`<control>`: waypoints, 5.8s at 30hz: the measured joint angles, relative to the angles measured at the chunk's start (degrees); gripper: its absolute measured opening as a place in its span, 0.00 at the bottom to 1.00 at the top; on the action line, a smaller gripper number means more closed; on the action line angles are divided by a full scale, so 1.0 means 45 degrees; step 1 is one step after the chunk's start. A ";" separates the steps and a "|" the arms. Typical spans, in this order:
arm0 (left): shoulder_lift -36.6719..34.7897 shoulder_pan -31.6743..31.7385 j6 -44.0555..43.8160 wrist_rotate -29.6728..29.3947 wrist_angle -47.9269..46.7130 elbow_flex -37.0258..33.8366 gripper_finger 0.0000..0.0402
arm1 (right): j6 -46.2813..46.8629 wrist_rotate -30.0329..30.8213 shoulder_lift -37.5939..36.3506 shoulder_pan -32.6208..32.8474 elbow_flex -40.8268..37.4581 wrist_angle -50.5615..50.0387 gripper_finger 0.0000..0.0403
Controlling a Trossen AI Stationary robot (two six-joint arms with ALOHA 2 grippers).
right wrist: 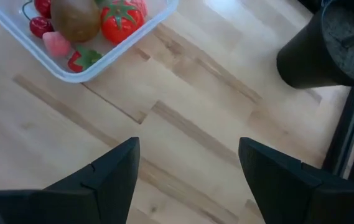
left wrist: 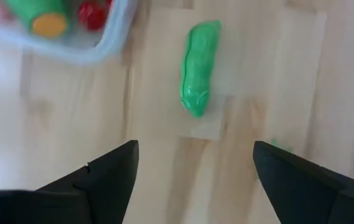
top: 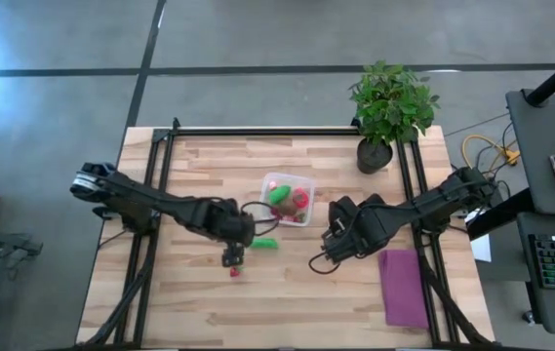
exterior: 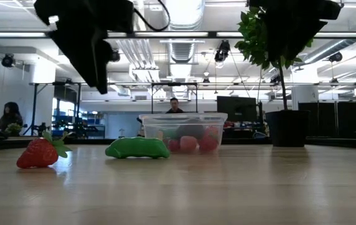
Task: Pick and placing Produce into tupperware
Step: Put the red strawberry into the transparent bin, then put the green peas into the transparent bin
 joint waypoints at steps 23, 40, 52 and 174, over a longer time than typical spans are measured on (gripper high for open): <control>0.1083 -0.5241 -0.9655 -0.2825 0.1838 -0.1267 0.74 | -0.3527 0.0780 0.0063 0.1208 -0.0164 -0.0219 0.66; 0.2050 -0.5228 -1.0134 -0.3385 0.2369 -0.2332 0.74 | -0.2478 0.0761 0.0063 0.1598 -0.1307 -0.0051 0.66; 0.1987 -0.4655 -0.9529 -0.2819 0.5065 -0.3183 0.74 | -0.1657 0.0571 0.0063 0.1622 -0.1860 0.0215 0.66; 0.1356 0.0639 0.1757 -0.2338 0.5362 0.1053 0.30 | -0.1512 -0.0335 0.0053 0.1870 -0.1923 0.0797 0.66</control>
